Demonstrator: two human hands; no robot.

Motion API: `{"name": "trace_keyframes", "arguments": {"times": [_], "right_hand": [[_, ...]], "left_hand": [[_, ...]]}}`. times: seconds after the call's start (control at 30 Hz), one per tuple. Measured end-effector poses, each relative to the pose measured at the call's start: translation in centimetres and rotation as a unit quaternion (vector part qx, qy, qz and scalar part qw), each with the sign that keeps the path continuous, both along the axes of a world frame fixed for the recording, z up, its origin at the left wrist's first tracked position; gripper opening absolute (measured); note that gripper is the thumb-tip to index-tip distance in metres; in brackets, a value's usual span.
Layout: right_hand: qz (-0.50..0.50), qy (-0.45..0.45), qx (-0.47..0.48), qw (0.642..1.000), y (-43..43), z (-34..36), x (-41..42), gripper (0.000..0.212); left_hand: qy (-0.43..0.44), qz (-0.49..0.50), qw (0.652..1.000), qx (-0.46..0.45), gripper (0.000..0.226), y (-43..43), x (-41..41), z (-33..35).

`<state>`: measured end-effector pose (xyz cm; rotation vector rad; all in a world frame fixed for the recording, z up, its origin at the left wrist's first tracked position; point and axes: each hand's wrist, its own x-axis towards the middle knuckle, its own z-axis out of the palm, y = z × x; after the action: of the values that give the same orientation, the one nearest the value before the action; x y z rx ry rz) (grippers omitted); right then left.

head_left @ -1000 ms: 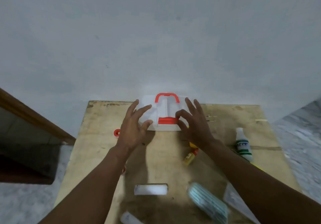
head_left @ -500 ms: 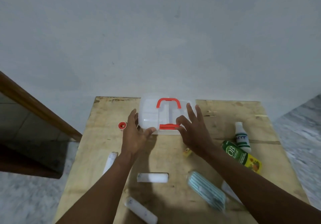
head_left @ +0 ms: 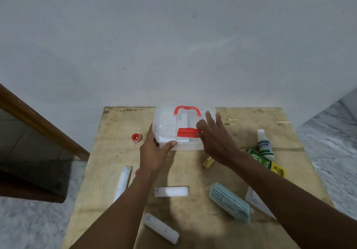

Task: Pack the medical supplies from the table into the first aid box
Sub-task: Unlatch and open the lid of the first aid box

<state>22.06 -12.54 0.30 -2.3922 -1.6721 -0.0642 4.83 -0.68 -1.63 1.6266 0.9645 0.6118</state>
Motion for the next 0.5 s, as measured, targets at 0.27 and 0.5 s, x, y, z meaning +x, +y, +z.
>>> {"name": "trace_keyframes", "arguments": {"times": [0.27,0.5], "right_hand": [[0.011,-0.048,0.088,0.995,1.6,6.4,1.9,0.009],[0.001,-0.169,0.159,0.973,4.7,10.1,5.6,0.009]], "left_hand": [[0.104,-0.018,0.994,0.035,0.091,1.1,0.5,-0.1],[0.136,-0.017,0.989,0.053,0.086,1.1,0.7,0.2]]}}
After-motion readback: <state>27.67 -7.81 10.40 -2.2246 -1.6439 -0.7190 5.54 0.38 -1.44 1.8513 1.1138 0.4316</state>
